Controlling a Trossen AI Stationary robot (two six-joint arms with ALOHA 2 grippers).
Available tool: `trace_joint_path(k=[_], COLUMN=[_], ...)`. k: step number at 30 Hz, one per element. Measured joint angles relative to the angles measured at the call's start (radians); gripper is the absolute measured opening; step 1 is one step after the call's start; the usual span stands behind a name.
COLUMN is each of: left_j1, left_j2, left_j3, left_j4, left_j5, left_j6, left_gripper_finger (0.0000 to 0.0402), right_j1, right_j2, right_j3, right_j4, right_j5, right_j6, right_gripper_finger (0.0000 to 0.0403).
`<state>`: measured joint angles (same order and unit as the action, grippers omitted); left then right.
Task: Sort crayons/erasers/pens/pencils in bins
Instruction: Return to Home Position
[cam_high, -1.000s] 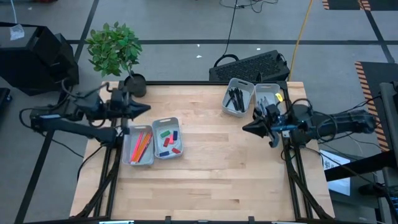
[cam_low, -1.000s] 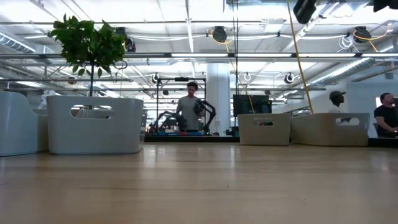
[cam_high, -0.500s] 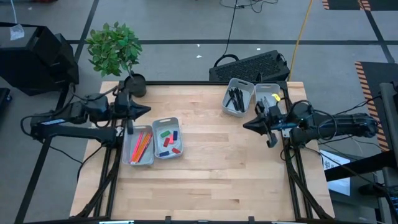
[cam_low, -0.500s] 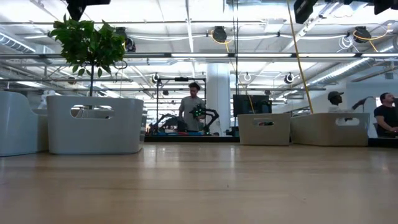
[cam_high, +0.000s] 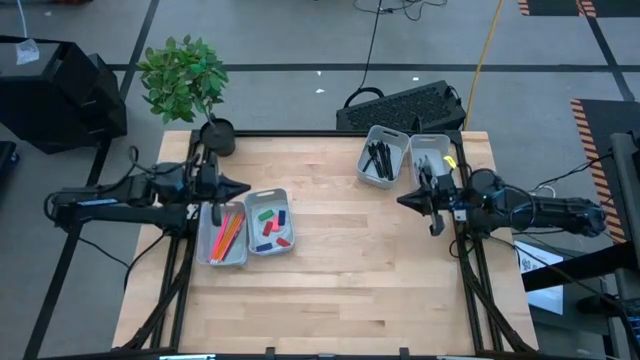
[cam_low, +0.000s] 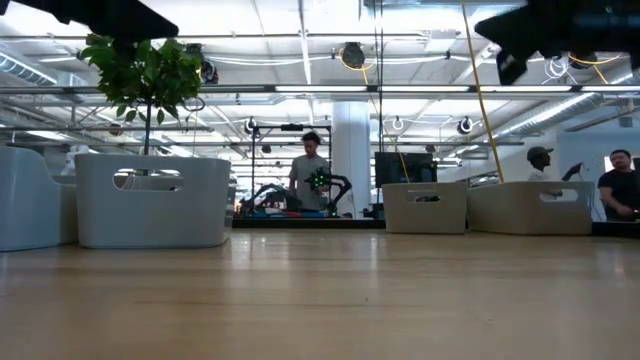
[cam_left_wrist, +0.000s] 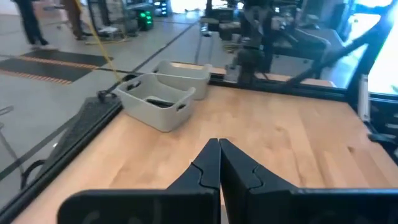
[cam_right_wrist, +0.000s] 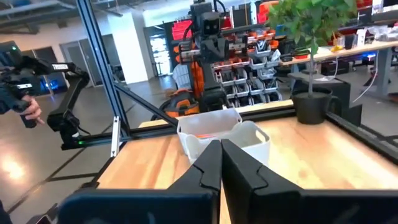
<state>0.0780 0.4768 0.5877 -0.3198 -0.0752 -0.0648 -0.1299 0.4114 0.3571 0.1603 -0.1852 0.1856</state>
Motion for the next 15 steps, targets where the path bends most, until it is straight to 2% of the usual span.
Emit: trace_joint_path(k=[5,8,15], left_j1=[0.0,0.0,-0.001], left_j2=[0.0,-0.027,-0.123], left_j3=[0.005,-0.02,-0.18], left_j4=[0.01,0.014,0.119], left_j5=[-0.058,-0.059,0.034], left_j6=[-0.011,0.007,-0.022], left_gripper_finger=[0.0003,0.0002,0.0003], right_j1=[0.0,0.0,0.0], right_j2=[-0.137,-0.217,-0.355], right_j3=[-0.125,-0.192,-0.335], right_j4=[-0.001,0.015,0.128], right_j5=[0.0,0.0,0.001], right_j6=[0.042,0.055,0.06], right_gripper_finger=[0.0004,0.0004,0.0004])
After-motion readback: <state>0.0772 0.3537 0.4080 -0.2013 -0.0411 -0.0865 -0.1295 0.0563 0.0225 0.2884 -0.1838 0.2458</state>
